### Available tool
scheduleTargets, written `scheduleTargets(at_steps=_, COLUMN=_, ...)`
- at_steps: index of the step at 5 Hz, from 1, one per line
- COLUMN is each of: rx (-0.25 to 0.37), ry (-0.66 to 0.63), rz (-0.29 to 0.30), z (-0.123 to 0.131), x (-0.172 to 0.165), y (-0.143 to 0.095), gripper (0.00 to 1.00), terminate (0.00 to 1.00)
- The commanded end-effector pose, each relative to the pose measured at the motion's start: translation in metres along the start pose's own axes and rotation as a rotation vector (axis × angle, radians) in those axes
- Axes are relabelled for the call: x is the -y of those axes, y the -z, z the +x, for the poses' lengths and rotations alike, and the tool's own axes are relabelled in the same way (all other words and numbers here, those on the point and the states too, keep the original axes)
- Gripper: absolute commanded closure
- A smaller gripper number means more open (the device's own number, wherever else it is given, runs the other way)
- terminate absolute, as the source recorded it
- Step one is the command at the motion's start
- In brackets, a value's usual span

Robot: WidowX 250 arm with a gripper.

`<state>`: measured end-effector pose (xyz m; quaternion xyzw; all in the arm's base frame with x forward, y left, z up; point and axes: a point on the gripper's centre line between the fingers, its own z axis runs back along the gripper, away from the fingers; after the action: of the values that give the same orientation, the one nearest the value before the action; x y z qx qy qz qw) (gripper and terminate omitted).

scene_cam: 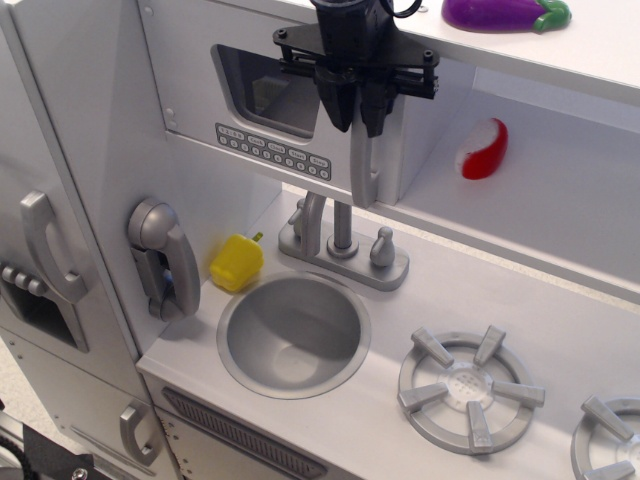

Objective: Open microwave

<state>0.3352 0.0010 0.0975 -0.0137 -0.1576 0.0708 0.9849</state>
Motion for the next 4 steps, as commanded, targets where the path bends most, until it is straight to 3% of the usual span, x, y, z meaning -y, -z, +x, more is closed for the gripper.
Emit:
scheduleTargets(at_steps=1, rx=0.03, ry=0.073, rz=0.0, z=-0.039, x=-0.015, y=-0.023, gripper=1.0, terminate=0.0)
scheduleTargets(at_steps=2, rx=-0.009, ry=0.133, rz=0.034, z=-0.067, x=-0.022, y=-0.031, gripper=0.0, terminate=0.0)
scheduleTargets(at_steps=3, rx=-0.107, ry=0.11, rz=0.062, z=-0.091, x=-0.033, y=-0.05, gripper=0.0, terminate=0.0)
scheduleTargets(at_steps=4, rx=-0.146, ry=0.144, rz=0.095, z=-0.114, x=-0.027, y=-0.059, gripper=0.0, terminate=0.0)
